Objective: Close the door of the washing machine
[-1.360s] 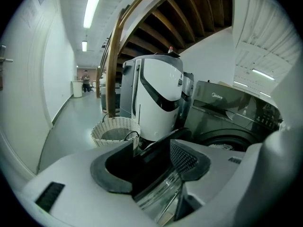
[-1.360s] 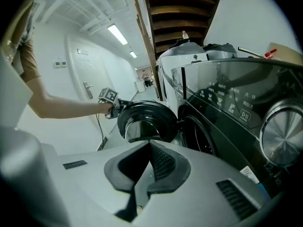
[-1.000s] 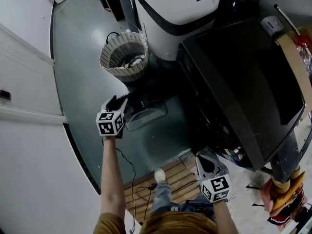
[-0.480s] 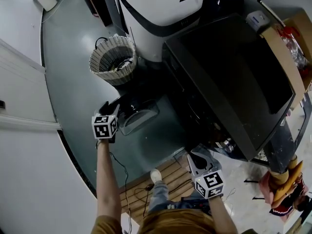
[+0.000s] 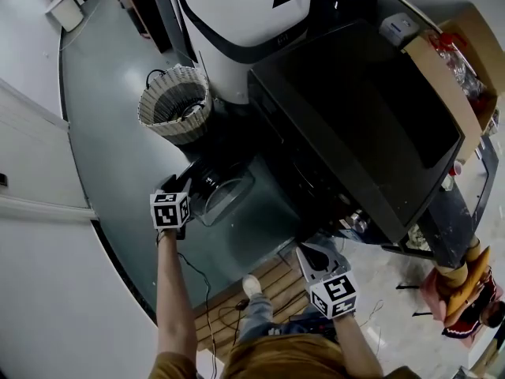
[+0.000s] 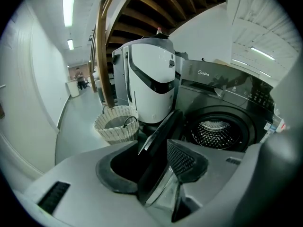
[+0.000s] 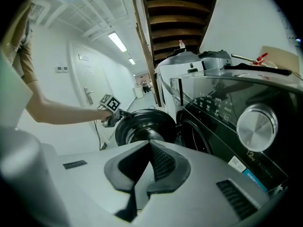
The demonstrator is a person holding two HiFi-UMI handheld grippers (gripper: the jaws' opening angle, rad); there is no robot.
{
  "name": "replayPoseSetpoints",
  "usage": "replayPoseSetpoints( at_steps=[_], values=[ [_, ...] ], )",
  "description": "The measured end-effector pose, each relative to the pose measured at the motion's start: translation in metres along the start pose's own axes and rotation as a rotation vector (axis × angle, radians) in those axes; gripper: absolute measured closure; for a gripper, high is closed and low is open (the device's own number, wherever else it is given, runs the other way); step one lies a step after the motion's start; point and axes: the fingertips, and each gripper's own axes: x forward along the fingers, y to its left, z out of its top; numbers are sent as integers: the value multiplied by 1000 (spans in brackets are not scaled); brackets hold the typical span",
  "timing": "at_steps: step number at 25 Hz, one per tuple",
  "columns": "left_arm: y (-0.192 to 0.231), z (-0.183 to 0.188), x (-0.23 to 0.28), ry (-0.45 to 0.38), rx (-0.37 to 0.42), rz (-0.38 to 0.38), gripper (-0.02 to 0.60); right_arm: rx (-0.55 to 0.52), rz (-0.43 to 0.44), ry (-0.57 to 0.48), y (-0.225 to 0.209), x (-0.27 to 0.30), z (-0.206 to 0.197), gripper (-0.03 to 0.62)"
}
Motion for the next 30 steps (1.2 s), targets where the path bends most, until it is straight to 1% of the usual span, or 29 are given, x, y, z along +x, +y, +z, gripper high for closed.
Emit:
replayPoseSetpoints(
  at_steps=[11,17,30],
  values=[
    [-37,-20,-13,59,57,-54,417,0,-33,-50,4,-24,1,582],
    [-57,-28,-21,97,86,-102,436,0,-45,-84,7,-36,9,582],
    [-108,-40,-36,120,98,-191,456,-19,-66,-119,12,-55,20,582]
  ],
)
